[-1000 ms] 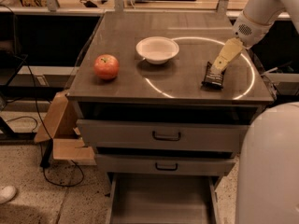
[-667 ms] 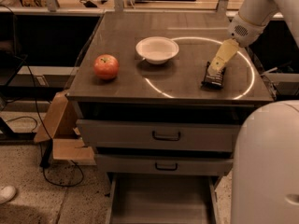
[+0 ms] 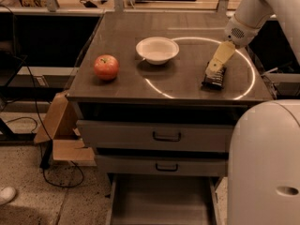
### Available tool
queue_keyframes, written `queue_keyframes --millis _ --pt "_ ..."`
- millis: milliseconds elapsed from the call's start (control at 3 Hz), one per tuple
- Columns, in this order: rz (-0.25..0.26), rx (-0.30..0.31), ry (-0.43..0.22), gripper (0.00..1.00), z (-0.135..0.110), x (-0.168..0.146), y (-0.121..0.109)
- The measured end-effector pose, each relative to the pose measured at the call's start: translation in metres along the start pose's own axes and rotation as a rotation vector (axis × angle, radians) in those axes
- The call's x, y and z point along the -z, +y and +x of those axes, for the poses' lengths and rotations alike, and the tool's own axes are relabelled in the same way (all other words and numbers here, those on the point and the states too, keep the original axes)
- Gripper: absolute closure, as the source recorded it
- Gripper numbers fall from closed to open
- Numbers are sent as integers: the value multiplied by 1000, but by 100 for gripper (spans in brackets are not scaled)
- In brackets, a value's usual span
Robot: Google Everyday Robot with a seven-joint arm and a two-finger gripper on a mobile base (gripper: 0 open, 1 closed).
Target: Place rxbar chocolate into bottom drawer
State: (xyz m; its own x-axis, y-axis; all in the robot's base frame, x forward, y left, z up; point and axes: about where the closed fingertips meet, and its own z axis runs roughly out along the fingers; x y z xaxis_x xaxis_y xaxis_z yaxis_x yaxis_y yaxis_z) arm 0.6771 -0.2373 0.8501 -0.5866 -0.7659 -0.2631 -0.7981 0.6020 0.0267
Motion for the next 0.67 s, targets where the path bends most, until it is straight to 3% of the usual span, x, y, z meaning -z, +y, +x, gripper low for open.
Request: queue_keyframes --millis 333,667 --pt "-67 -5 -14 0 1 -16 2" --pt "-53 0 -27 0 -4 -10 1"
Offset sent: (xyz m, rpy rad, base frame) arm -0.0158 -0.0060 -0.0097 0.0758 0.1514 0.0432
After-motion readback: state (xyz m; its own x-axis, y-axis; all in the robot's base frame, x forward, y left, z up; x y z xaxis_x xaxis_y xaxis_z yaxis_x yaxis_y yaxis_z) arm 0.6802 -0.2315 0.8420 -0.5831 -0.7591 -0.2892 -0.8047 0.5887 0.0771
